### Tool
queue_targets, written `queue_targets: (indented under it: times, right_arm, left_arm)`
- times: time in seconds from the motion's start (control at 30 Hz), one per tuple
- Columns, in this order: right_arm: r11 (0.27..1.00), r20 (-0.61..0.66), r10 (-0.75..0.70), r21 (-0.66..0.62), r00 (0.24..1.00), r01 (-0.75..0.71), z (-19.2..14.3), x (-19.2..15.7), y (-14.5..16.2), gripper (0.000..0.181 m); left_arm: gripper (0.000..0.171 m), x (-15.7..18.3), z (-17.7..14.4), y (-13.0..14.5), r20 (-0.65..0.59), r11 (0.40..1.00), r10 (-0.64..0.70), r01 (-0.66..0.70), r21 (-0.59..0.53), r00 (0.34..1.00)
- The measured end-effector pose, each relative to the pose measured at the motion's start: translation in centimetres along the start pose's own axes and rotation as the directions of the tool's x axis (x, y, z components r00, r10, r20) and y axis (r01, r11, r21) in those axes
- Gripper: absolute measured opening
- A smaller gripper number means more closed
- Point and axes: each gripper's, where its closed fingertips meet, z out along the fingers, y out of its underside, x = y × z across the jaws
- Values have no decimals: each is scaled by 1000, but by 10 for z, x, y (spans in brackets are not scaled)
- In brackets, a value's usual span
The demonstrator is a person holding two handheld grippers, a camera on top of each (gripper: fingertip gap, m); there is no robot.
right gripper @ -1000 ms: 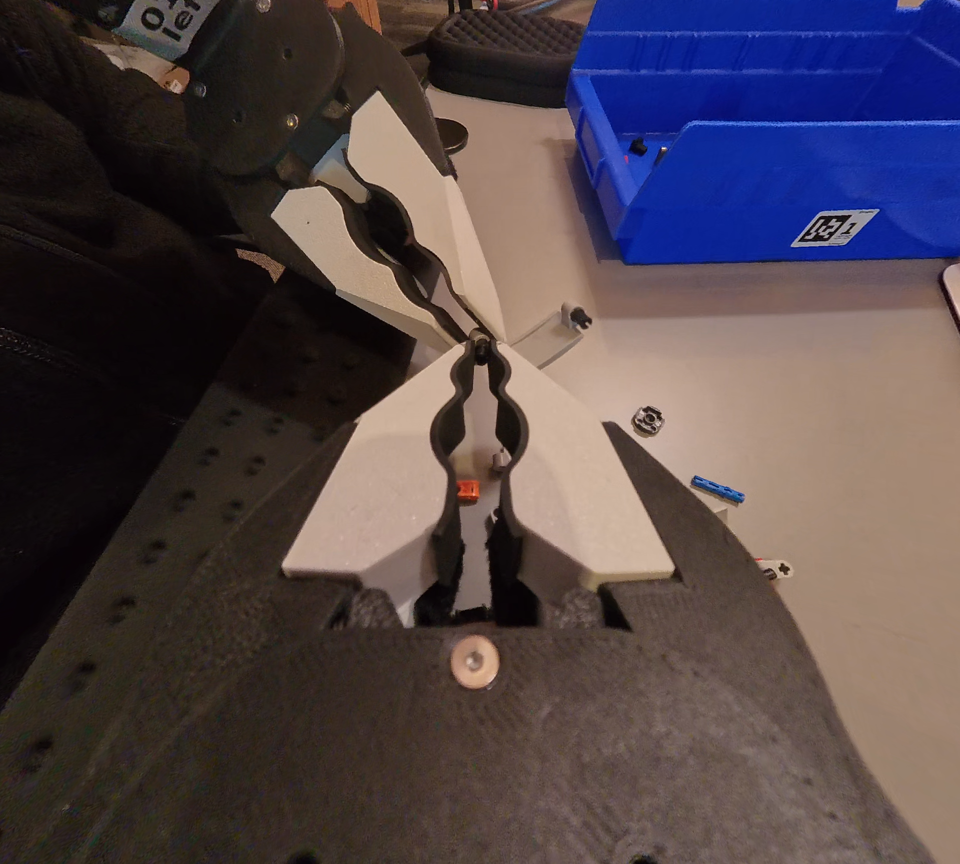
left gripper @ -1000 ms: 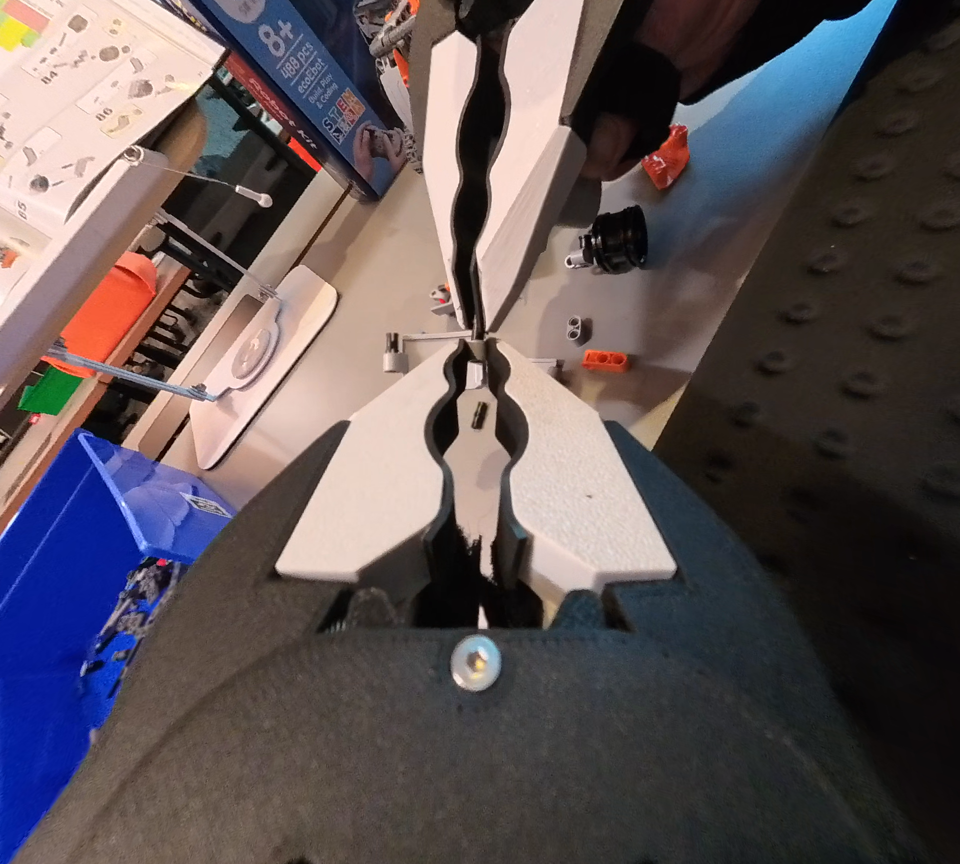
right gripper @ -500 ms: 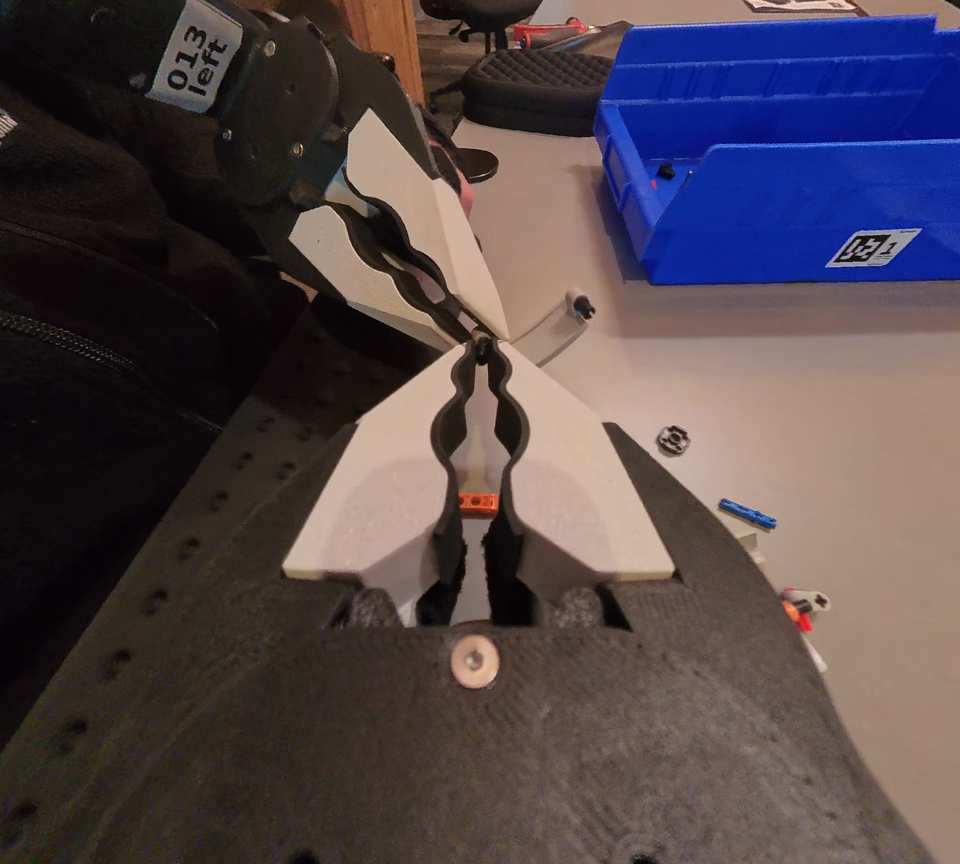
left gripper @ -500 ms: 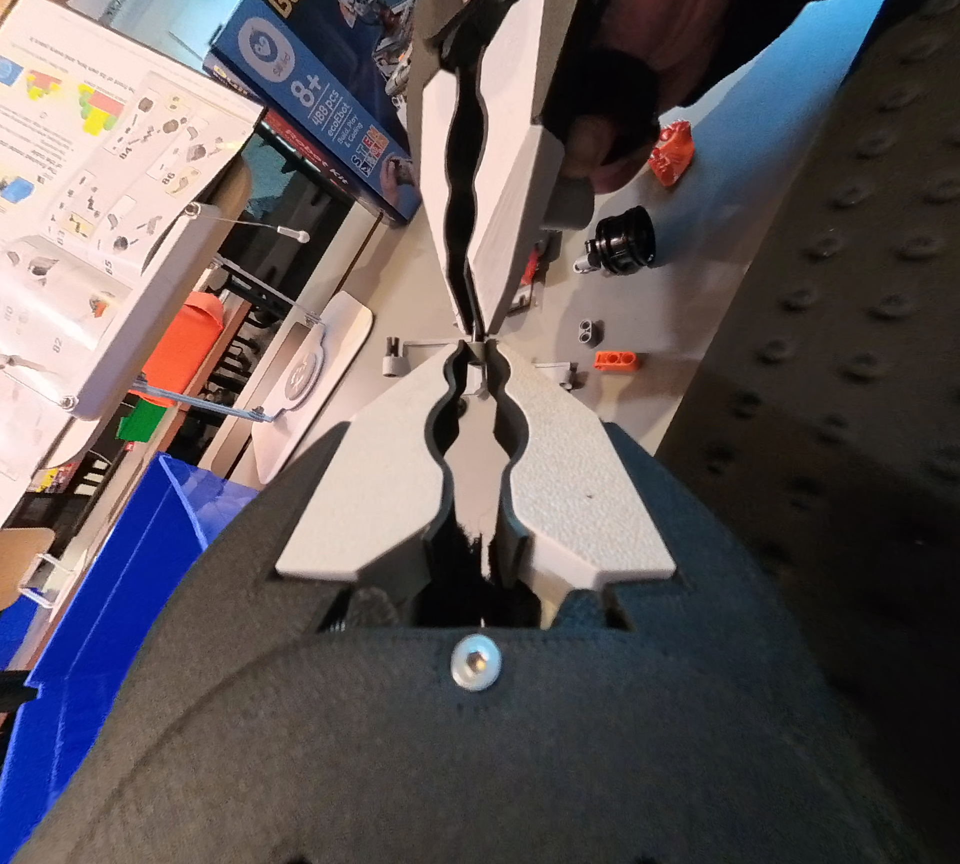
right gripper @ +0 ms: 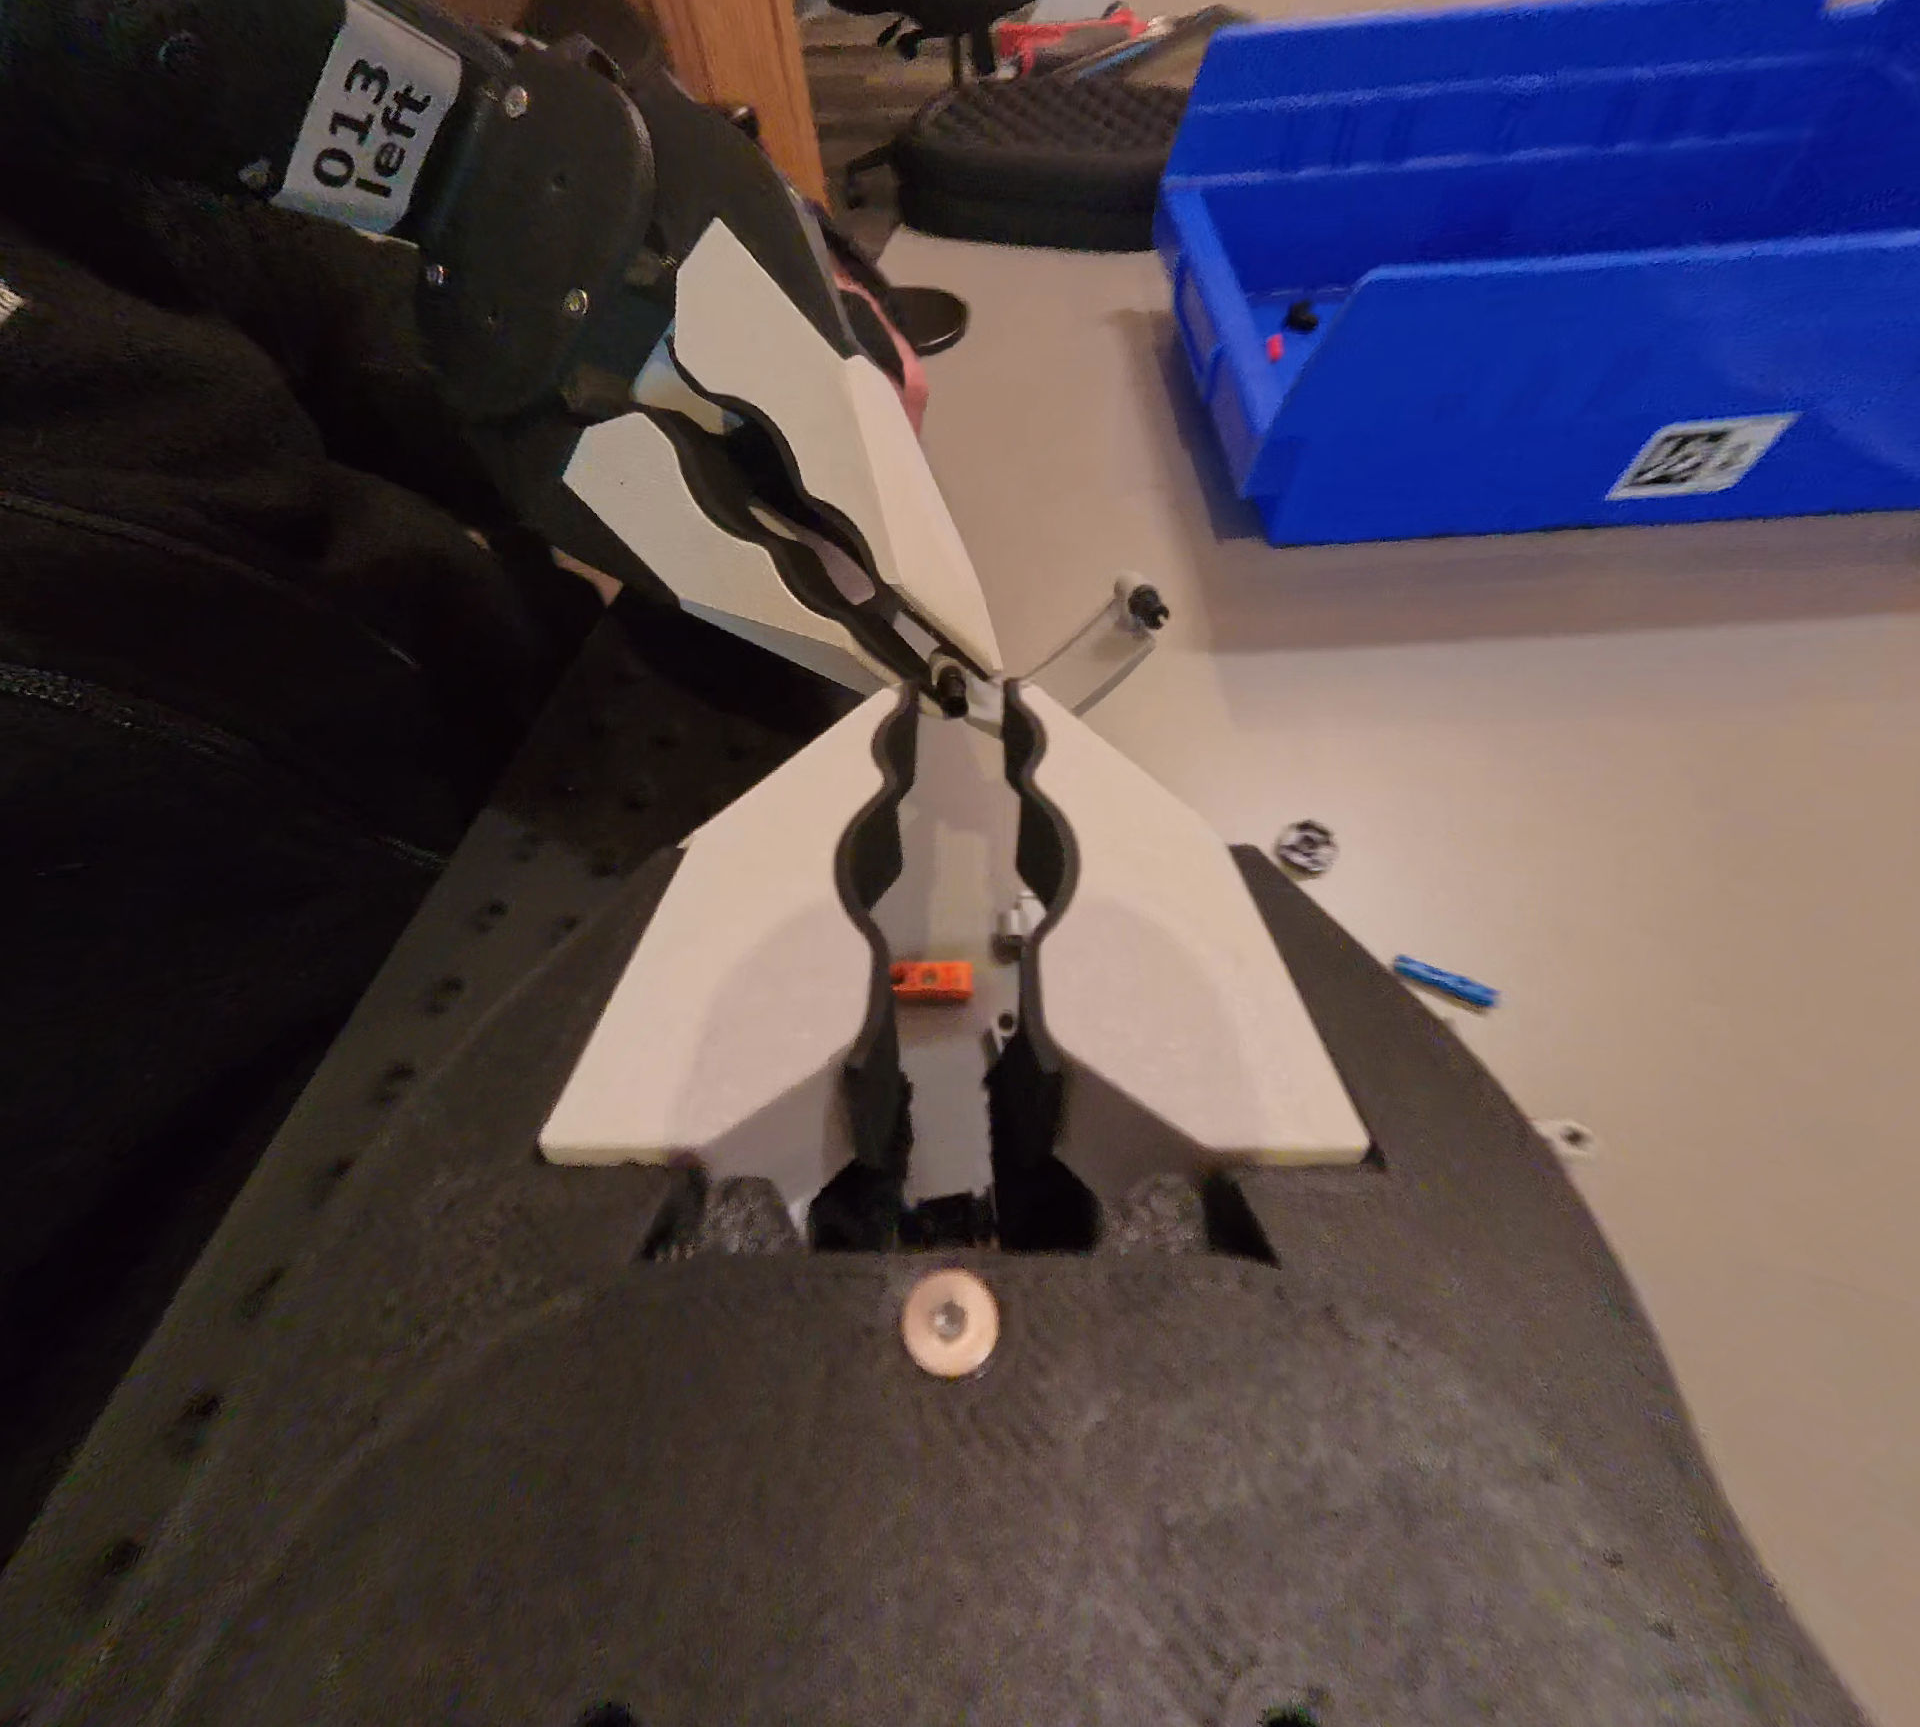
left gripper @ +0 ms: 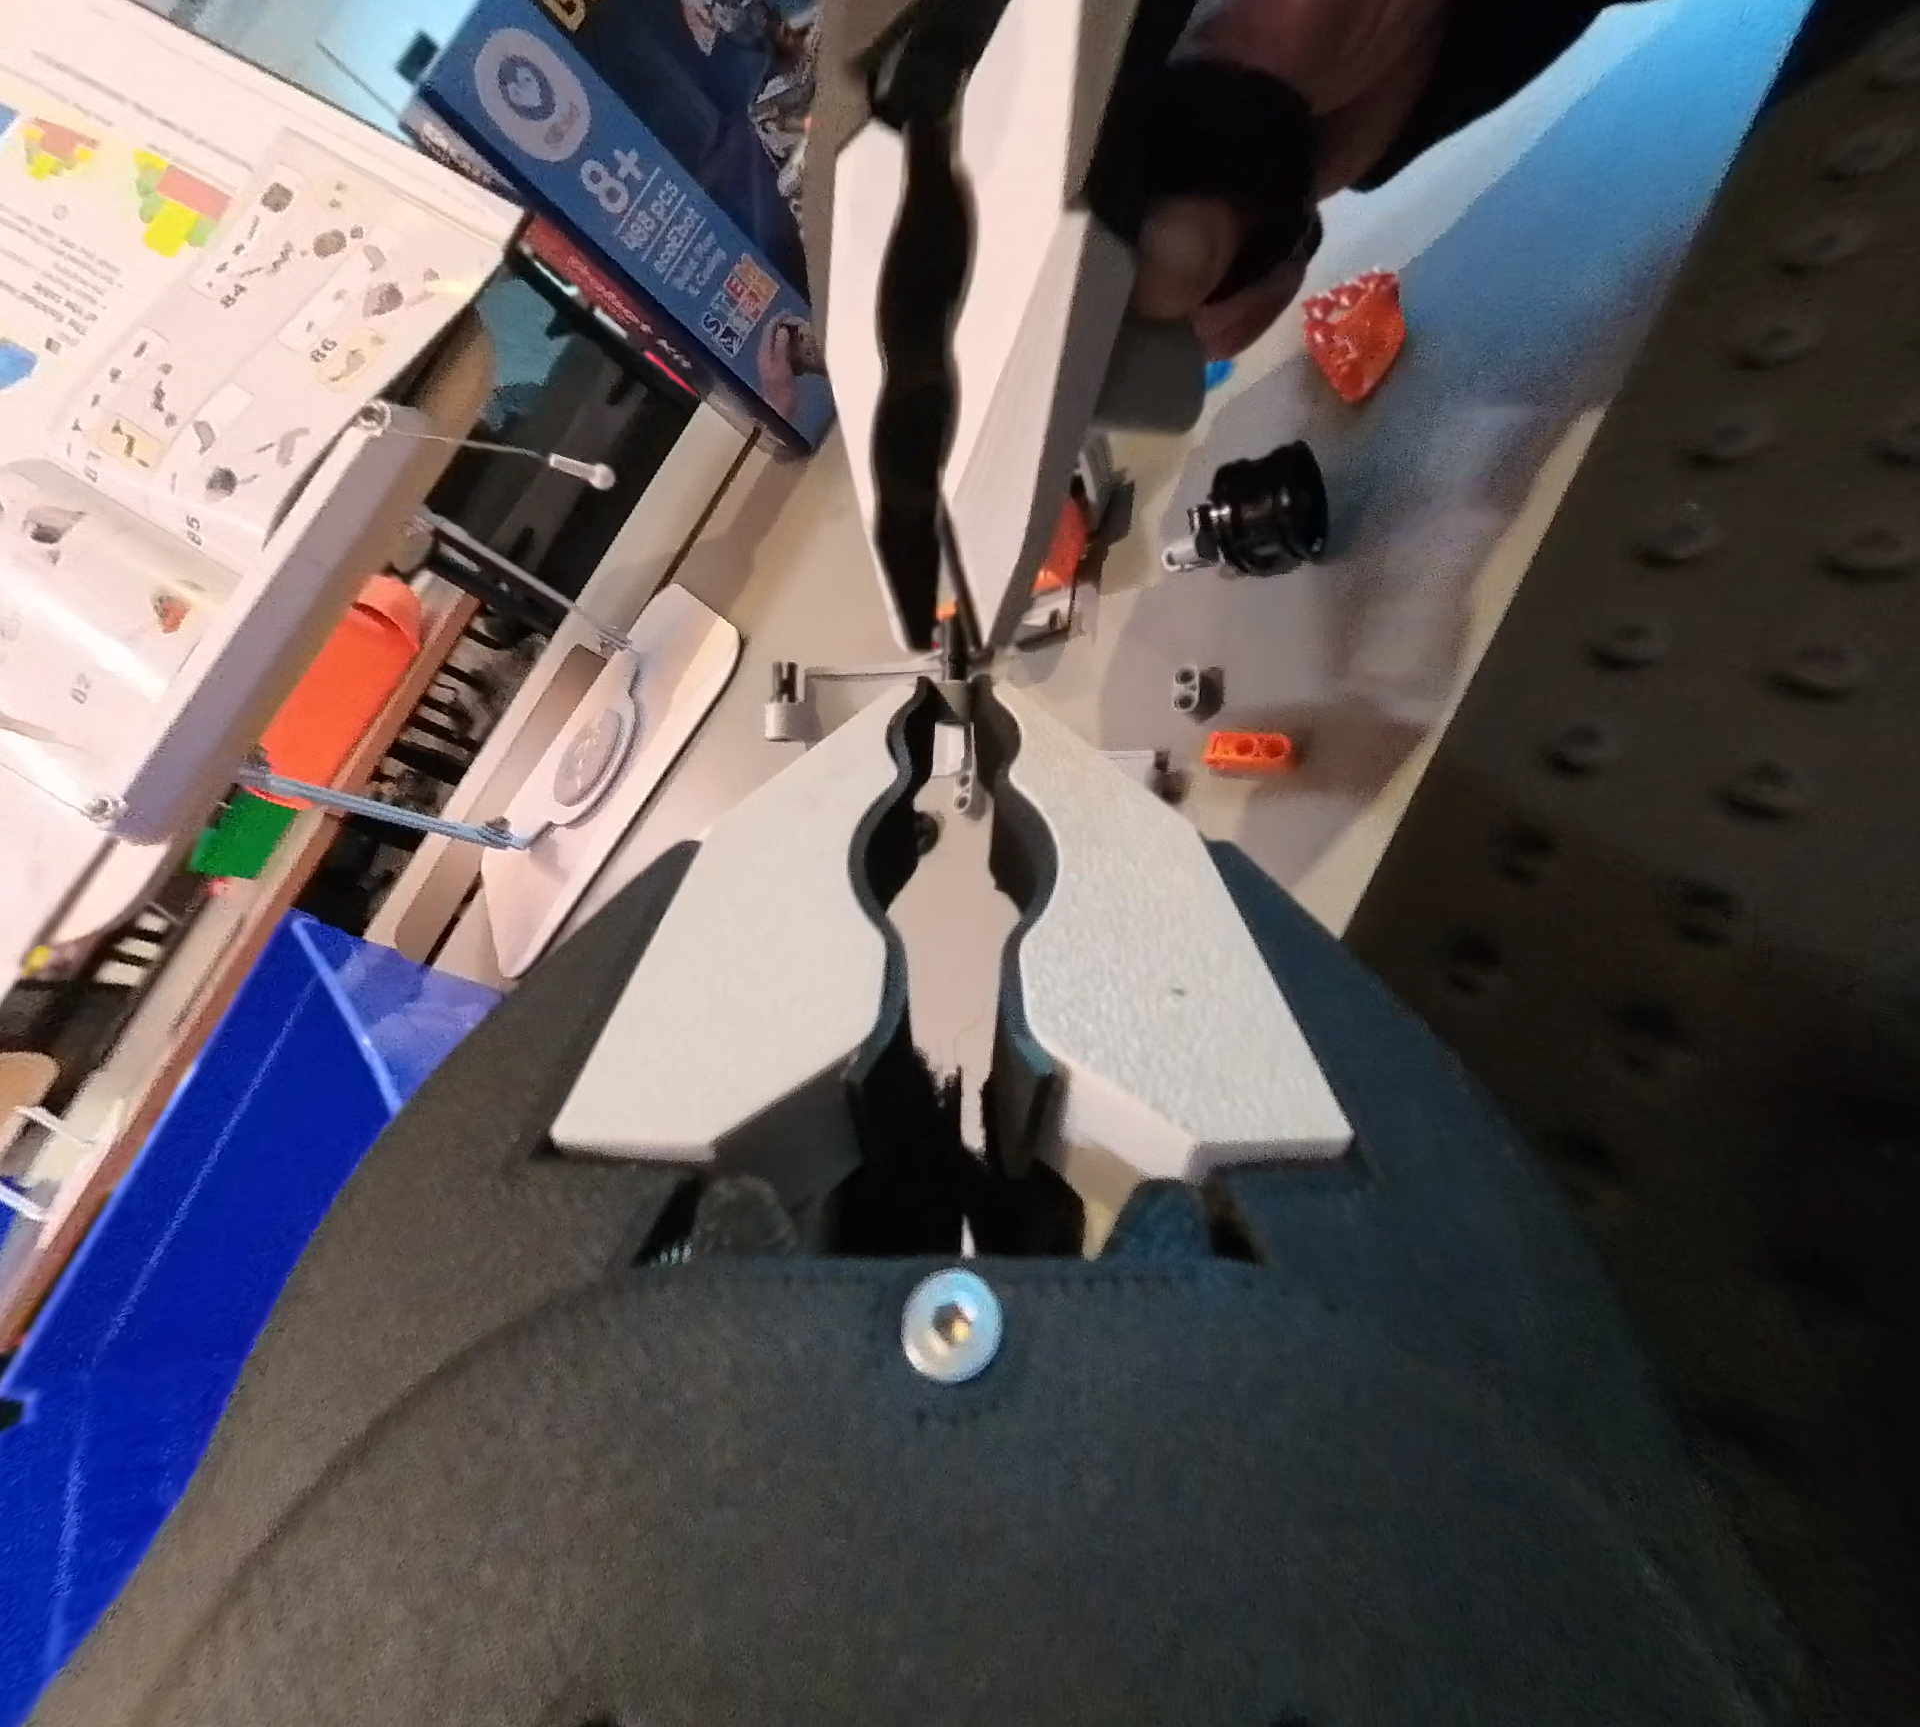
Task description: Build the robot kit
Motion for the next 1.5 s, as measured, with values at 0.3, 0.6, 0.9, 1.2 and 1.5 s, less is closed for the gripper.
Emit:
queue_targets:
  times: [0.3,0.6,0.9,1.2,1.5]
  right_arm:
    - [890,-355,-454,-223,817,398,-2,18,-6,30]
    - [756,-514,-653,-403,556,516,-6,29,-16,31]
    - [769,-515,-640,-419,571,484,-5,29,-13,24]
    - [801,-458,-599,-354,656,483,-3,24,-12,27]
    - [894,-532,-447,-235,719,382,-40,49,-21,27]
  left_arm:
    - [5,-23,4,-12,-135,887,-439,452,91,888]
    - [4,-27,10,-17,-254,737,-632,669,96,732]
    - [4,-22,13,-20,-288,703,-659,705,90,694]
    - [4,-20,12,-19,-299,730,-637,681,64,711]
    - [5,-25,6,17,-189,892,-452,444,-89,872]
